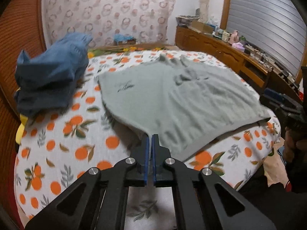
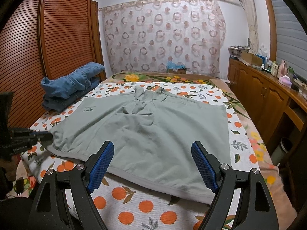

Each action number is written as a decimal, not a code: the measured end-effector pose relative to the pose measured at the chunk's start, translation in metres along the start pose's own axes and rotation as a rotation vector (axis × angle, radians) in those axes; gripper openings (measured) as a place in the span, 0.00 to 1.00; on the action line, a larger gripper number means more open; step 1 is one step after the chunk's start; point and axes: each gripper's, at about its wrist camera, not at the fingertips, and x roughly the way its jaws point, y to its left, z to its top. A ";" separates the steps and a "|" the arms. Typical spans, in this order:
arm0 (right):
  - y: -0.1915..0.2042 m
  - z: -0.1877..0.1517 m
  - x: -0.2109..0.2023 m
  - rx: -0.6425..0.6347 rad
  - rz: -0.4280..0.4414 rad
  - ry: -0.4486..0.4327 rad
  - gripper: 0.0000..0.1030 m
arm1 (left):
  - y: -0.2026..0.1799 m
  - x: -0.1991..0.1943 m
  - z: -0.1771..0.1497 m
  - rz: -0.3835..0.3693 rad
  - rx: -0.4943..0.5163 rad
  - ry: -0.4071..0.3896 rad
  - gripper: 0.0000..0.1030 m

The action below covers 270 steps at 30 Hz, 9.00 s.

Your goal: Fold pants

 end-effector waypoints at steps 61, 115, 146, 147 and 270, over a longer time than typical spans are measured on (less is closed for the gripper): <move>0.015 0.000 0.057 -0.070 0.213 0.197 0.40 | -0.009 0.044 0.028 -0.008 0.011 0.011 0.77; -0.026 -0.015 -0.072 -0.006 -0.033 -0.017 0.08 | -0.094 0.048 0.057 -0.098 0.172 -0.008 0.77; -0.058 0.009 -0.048 0.062 -0.008 0.040 0.22 | -0.089 0.085 0.081 -0.082 0.186 0.014 0.77; -0.059 0.013 -0.045 0.062 -0.003 0.034 0.22 | -0.087 0.088 0.084 -0.079 0.186 0.014 0.77; -0.080 0.010 -0.045 0.014 -0.028 0.130 0.32 | -0.119 0.058 0.035 -0.207 0.260 0.071 0.50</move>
